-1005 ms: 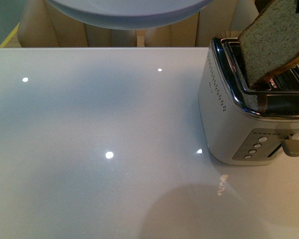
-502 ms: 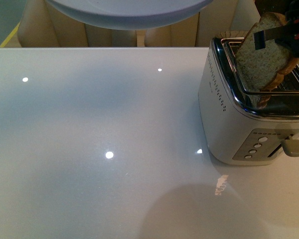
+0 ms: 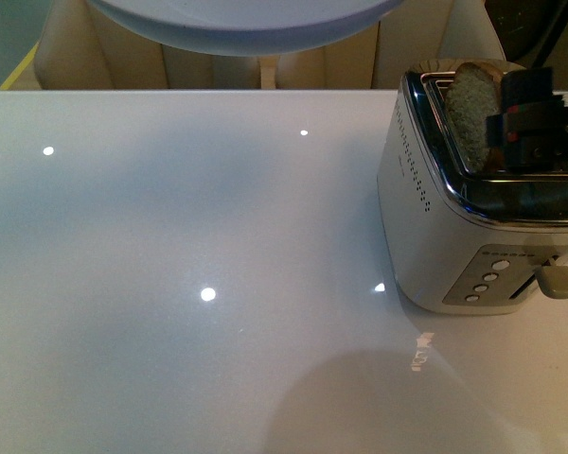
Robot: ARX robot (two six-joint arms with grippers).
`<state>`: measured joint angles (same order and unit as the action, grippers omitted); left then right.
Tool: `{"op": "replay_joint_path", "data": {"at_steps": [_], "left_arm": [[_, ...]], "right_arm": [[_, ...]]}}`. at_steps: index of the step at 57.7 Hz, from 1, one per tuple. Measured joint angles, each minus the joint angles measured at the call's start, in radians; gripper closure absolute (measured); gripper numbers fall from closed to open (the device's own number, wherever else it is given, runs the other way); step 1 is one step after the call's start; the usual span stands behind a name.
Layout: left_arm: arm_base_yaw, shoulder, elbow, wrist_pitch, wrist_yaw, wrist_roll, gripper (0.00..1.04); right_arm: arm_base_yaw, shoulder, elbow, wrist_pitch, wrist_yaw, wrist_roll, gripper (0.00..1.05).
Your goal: Left arm holds plate, right arm toasts bread
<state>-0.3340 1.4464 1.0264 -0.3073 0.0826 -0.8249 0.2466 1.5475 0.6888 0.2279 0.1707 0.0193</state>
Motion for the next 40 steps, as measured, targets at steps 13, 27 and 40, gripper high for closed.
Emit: {"op": "replay_joint_path", "data": {"at_steps": [13, 27, 40], "left_arm": [[0.000, 0.000, 0.000, 0.000, 0.000, 0.000, 1.02], [0.000, 0.000, 0.000, 0.000, 0.000, 0.000, 1.02], [-0.002, -0.002, 0.000, 0.000, 0.003, 0.000, 1.02]], "right_arm": [[-0.076, -0.302, -0.138, 0.021, -0.034, 0.037, 0.09], [-0.248, -0.661, -0.301, -0.020, -0.055, 0.020, 0.09], [-0.254, -0.716, -0.431, 0.260, -0.166, 0.002, 0.25]]}}
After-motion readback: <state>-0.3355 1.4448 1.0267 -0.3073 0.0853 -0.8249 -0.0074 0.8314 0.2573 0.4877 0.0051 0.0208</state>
